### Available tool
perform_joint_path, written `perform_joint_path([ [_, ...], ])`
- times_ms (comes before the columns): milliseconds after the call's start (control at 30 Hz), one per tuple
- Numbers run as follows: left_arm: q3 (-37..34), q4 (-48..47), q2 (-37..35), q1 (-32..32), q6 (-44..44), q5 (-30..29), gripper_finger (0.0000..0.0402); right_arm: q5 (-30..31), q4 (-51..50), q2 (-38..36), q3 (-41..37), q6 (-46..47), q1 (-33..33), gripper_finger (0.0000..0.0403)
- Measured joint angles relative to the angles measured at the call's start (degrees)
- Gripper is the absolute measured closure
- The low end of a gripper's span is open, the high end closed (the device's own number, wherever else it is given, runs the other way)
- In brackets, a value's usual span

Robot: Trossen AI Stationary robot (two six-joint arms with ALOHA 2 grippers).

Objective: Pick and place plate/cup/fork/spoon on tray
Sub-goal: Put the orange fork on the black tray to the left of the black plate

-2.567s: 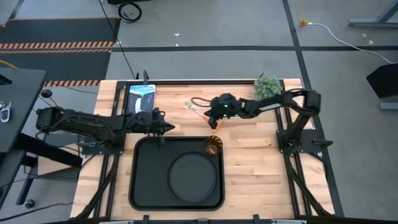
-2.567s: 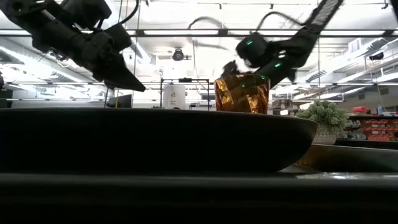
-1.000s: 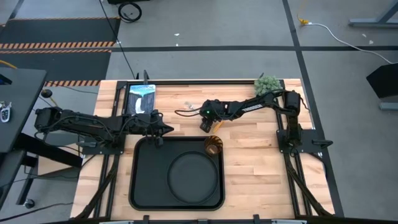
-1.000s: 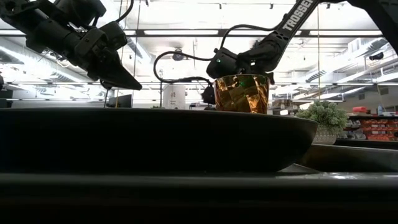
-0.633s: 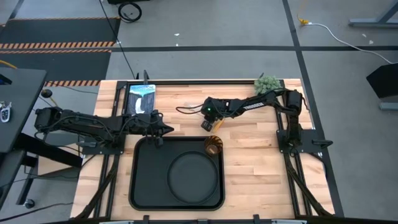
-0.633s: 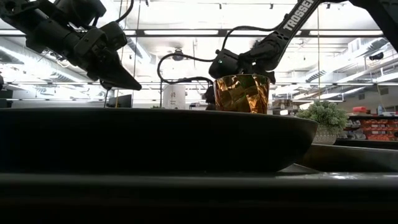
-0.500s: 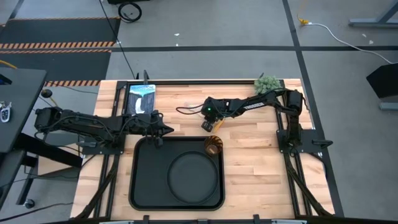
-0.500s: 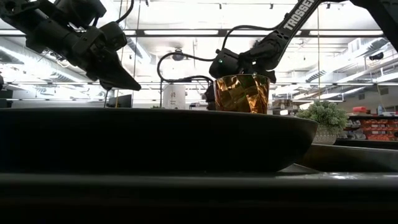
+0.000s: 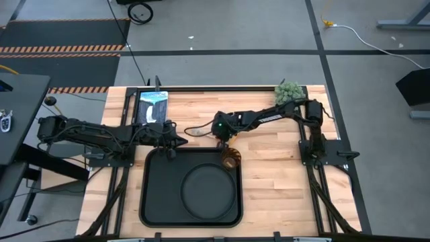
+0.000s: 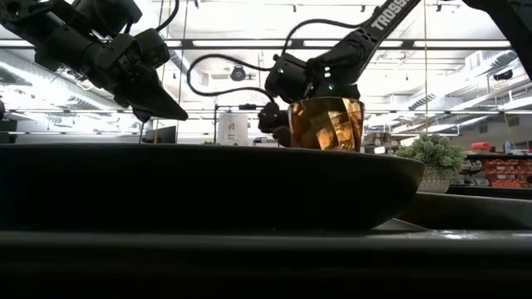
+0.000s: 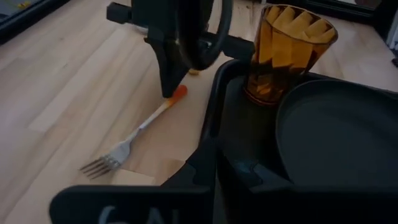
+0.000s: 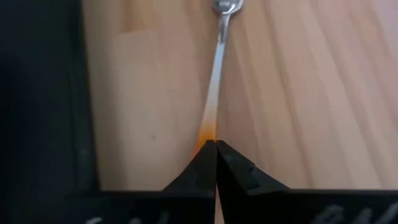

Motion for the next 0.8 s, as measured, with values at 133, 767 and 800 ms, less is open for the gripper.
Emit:
perform_joint_path([
  [133, 0.0, 0.0, 0.5, 0.0, -0.9, 0.0, 0.0381, 0.3, -2.8, -0.1, 3.0, -0.4, 0.1, 0.0391],
  [767, 5.0, -1.0, 12.2, 1.5, -1.4, -5.3, 0.0282, 10.6, -4.8, -13.7, 1.1, -3.4, 2.4, 0.0391],
  [800, 5.9, -1.4, 13.4, 1.9, -0.3, -4.9, 0.0276, 10.7, -4.6, -15.0, 0.1, -3.4, 2.6, 0.0391],
])
